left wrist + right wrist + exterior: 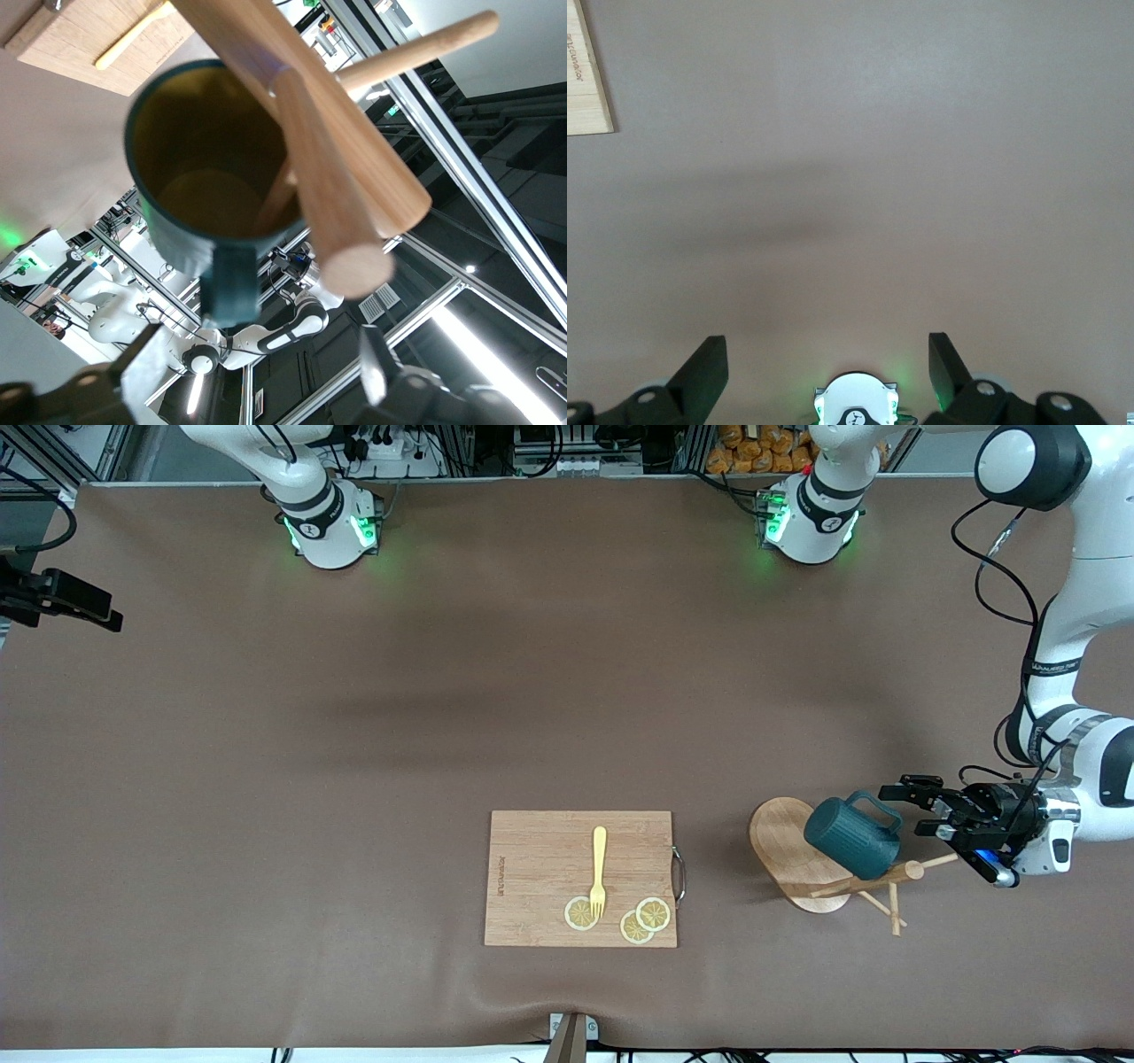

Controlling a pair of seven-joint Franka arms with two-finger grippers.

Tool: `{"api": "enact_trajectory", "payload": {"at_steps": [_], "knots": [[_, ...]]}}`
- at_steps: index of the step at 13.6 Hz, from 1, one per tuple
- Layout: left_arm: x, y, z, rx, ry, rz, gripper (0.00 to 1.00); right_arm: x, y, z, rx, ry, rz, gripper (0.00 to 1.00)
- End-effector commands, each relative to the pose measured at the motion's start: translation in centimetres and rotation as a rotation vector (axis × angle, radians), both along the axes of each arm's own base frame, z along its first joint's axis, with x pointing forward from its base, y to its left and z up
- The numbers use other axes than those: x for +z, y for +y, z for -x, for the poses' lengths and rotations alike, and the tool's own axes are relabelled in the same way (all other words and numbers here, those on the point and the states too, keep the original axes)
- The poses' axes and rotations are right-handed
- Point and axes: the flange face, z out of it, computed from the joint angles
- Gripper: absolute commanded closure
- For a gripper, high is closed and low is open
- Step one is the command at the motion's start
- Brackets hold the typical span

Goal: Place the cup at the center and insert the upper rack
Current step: 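Open the left gripper and release the mug handle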

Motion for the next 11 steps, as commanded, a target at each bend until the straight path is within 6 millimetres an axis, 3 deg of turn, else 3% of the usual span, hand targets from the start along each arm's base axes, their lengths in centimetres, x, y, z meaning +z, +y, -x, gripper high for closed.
{"api": "enact_trajectory", "payload": {"at_steps": [1, 5, 11], "knots": [[1.5, 0.0, -0.4, 0.002, 0.007, 0.058, 0.00, 0.4, 0.3, 0.2, -0.015, -0.006, 0.014, 0.00], [5.2, 0.9, -0.8, -0.012, 0.035, 0.062, 0.00, 0.5, 0.3, 0.2, -0.012, -0.009, 0.010, 0.00], [16.2, 1.9, 0.4, -0.017, 0.002, -0.046, 0.00, 0.5, 0.3, 0.2, -0.001, -0.009, 0.009, 0.00]]}}
